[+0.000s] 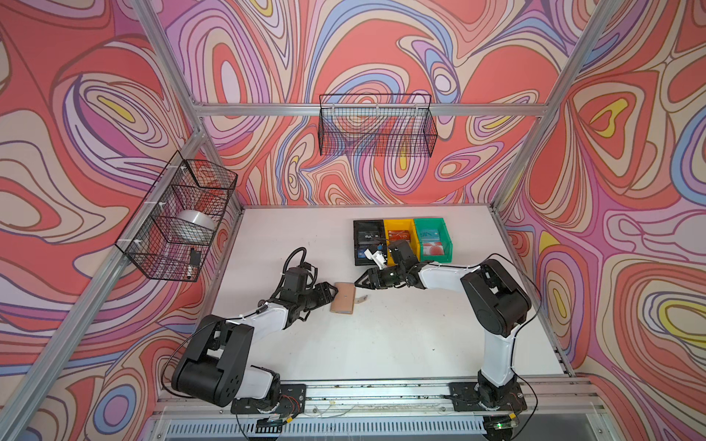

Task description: Take the credit cards out of the card holder

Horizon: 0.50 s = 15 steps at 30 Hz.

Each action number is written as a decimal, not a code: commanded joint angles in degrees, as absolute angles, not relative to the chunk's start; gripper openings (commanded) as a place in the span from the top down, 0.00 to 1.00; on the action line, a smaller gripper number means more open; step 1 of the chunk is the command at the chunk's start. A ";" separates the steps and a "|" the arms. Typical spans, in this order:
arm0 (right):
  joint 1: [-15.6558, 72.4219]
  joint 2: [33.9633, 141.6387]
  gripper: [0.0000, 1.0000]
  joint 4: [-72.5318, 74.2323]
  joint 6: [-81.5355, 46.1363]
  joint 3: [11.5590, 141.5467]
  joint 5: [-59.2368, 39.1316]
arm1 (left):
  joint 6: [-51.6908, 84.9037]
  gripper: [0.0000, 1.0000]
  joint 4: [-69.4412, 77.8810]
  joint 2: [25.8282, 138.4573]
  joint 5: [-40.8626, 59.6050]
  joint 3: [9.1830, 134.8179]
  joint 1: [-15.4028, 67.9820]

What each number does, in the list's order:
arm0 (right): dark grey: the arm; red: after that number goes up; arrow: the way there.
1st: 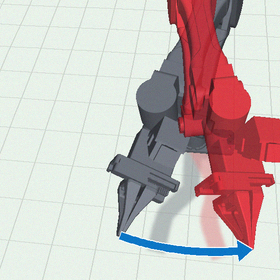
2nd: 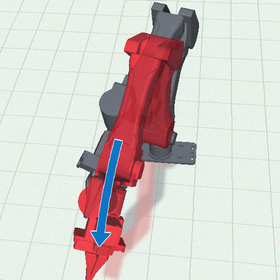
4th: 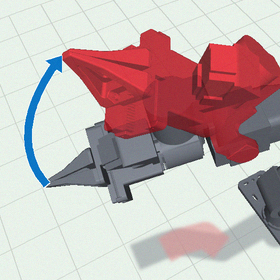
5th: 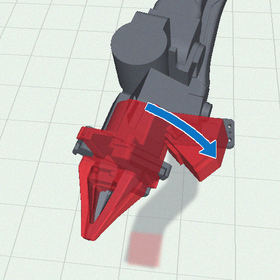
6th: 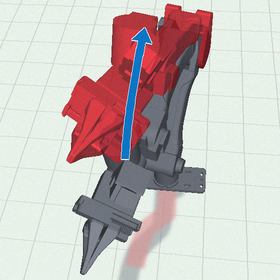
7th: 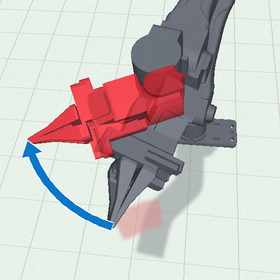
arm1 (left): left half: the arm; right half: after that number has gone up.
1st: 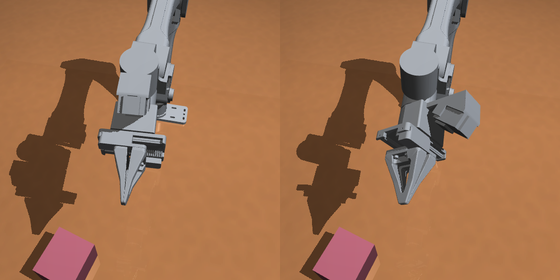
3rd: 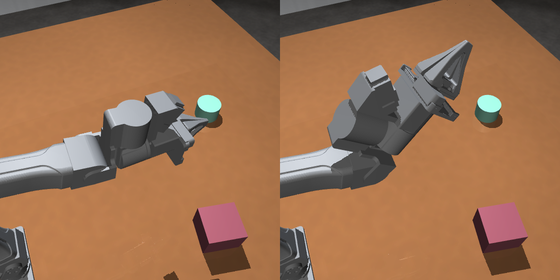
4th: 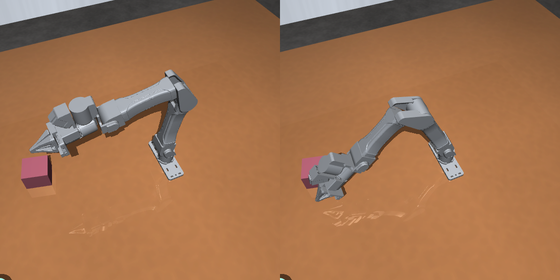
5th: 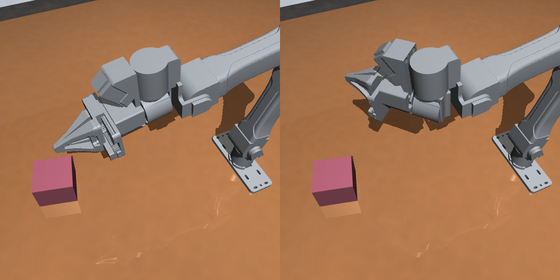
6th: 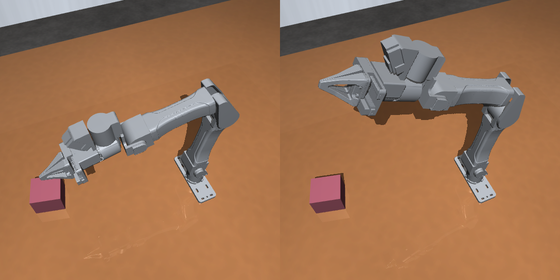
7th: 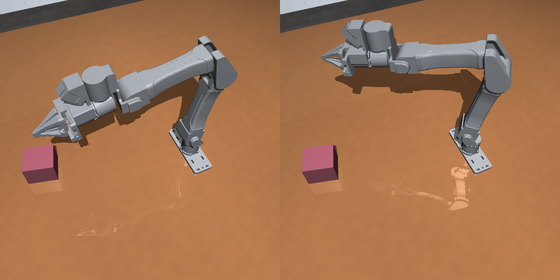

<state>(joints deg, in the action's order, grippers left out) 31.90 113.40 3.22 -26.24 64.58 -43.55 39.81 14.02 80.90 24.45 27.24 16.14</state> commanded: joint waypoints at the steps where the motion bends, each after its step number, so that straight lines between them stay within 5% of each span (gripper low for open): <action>1: 32.86 115.77 0.47 5.59 -27.45 66.67 -44.70 | 41.55 0.45 14.58 82.67 26.09 27.07 16.45; 6: 33.49 118.59 0.48 5.89 -27.96 68.35 -45.48 | 41.91 0.60 14.48 83.84 27.23 27.29 16.61; 15: 34.32 121.14 0.49 6.51 -28.92 69.90 -46.75 | 42.10 0.61 14.11 84.37 27.77 27.42 16.58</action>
